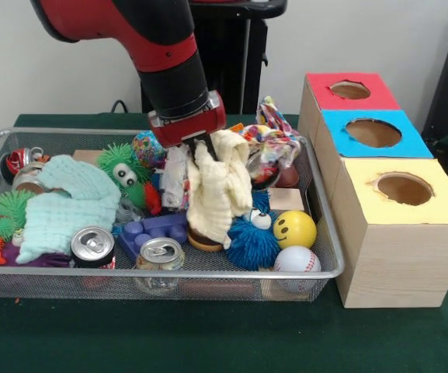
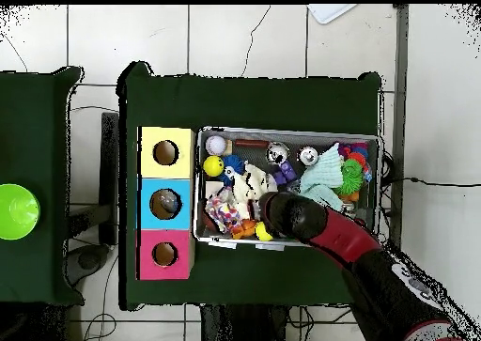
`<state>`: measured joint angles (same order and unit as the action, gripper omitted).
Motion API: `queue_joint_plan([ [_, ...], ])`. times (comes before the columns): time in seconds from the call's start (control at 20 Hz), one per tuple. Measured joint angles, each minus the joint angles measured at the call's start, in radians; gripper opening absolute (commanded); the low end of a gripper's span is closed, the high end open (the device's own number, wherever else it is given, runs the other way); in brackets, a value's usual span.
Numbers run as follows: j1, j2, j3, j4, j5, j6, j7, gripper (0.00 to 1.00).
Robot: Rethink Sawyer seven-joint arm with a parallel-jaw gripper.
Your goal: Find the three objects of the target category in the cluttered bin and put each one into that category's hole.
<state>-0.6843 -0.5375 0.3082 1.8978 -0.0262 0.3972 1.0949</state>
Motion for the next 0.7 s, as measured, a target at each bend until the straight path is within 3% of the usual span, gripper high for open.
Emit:
queue_joint_plan([
  [0.45,0.007,0.013,0.011,0.079,0.008,0.0,0.0,0.0],
  [0.7,0.009,0.011,0.011,0.081,0.009,0.0,0.0,0.0],
])
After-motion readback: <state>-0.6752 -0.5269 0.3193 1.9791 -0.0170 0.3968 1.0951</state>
